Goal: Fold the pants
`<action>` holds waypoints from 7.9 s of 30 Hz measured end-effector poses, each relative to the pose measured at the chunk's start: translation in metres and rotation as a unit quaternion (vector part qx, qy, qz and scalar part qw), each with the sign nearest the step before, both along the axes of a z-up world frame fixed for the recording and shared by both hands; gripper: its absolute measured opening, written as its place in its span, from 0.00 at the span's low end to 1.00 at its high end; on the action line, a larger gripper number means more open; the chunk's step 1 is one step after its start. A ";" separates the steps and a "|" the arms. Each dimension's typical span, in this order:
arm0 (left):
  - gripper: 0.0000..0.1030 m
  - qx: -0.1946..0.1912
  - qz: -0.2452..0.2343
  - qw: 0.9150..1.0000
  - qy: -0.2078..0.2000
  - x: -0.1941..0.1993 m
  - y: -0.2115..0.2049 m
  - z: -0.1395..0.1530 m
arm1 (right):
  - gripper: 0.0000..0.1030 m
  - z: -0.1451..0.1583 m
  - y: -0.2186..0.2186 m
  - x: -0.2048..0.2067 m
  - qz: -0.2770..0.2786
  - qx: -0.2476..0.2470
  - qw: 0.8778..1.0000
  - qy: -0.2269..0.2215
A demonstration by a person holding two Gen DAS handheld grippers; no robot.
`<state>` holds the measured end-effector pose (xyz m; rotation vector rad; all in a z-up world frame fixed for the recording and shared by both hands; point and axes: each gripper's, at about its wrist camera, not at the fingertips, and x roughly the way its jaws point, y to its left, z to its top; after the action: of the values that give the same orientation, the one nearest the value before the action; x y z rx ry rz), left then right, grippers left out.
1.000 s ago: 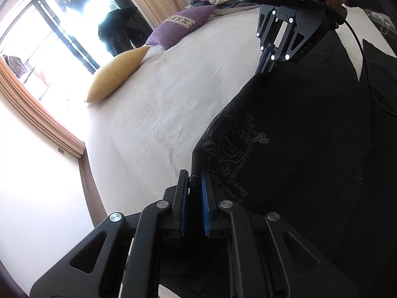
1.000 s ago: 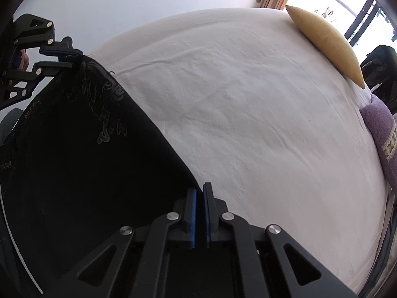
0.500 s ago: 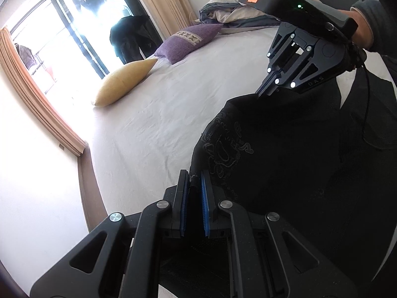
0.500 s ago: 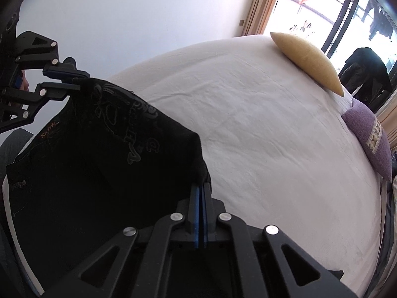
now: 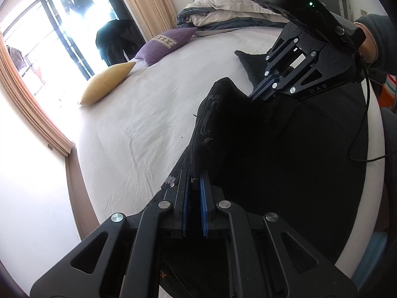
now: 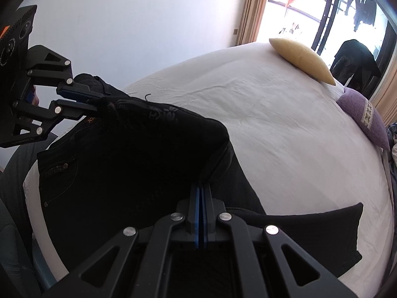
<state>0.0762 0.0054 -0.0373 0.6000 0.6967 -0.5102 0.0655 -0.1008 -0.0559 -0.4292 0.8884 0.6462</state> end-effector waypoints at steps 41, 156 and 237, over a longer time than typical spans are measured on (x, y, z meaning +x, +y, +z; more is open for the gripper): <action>0.06 0.048 -0.128 0.985 0.105 -0.161 0.022 -0.093 | 0.02 -0.078 0.017 -0.176 0.043 -0.184 0.981 -0.031; 0.28 -0.224 0.110 0.930 0.270 0.028 -0.154 -0.131 | 0.04 -0.068 -0.440 -0.152 -0.614 0.456 0.643 -0.039; 0.28 -0.278 0.133 0.918 0.251 0.024 -0.129 -0.118 | 0.00 -0.107 -0.335 0.039 -0.225 -0.200 0.951 0.073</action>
<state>0.0999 -0.1235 -0.1551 -0.1759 1.0479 -0.5797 0.1041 -0.4357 -0.1625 -0.5222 1.2186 0.0719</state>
